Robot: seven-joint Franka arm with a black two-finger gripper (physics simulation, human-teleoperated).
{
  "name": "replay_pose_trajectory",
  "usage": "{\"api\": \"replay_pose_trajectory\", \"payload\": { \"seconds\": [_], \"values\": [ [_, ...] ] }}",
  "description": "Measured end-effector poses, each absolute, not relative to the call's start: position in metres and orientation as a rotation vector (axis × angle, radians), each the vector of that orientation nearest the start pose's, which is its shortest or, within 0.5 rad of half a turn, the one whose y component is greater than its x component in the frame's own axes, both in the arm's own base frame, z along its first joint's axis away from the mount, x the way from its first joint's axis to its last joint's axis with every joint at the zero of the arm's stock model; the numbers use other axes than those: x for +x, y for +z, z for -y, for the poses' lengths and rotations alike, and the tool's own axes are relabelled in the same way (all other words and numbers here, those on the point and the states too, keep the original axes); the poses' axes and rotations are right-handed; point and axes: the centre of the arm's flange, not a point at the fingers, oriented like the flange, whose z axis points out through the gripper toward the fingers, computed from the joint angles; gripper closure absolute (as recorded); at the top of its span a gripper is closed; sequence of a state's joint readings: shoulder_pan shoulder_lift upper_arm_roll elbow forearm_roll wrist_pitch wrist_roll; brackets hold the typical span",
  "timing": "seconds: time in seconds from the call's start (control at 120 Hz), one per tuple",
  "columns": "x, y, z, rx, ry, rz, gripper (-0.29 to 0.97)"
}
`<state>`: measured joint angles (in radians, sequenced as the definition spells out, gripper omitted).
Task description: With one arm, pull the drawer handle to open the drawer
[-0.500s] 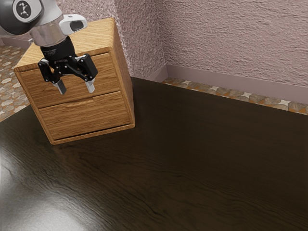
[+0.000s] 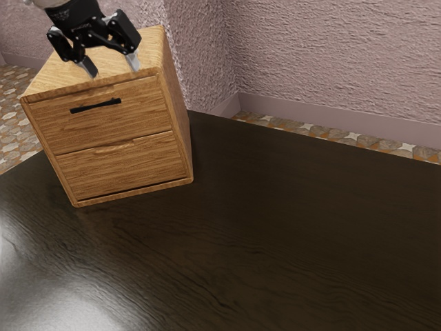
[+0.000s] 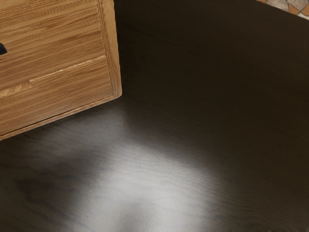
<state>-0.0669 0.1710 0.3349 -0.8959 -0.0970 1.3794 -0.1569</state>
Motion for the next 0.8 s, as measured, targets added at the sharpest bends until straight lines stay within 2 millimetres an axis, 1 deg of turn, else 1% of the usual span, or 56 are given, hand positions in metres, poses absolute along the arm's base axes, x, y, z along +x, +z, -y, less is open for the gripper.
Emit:
{"api": "replay_pose_trajectory", "payload": {
  "seconds": [0.058,0.133,0.317,0.375,0.408,0.442,0.467,0.508,0.592,0.633,0.75,0.8],
  "values": [
    [0.535,0.82,-0.096,-3.068,-0.523,0.569,0.0],
    [0.537,0.821,-0.093,-3.066,-0.543,0.57,0.0],
    [0.544,0.82,-0.095,-3.051,-0.588,0.591,0.0],
    [0.544,0.817,-0.098,-3.049,-0.566,0.604,0.0],
    [0.544,0.809,-0.1,-3.055,-0.525,0.617,0.0],
    [0.54,0.807,-0.103,-3.055,-0.497,0.629,0.0],
    [0.533,0.806,-0.101,-3.06,-0.472,0.624,0.0],
    [0.516,0.801,-0.092,-3.07,-0.424,0.594,0.0],
    [0.476,0.79,-0.069,-3.06,-0.402,0.505,0.0],
    [0.46,0.781,-0.057,-3.045,-0.404,0.461,0.0],
    [0.416,0.742,-0.029,-3.019,-0.358,0.358,0.0],
    [0.397,0.73,-0.017,-3.011,-0.347,0.318,0.0]
  ]
}}
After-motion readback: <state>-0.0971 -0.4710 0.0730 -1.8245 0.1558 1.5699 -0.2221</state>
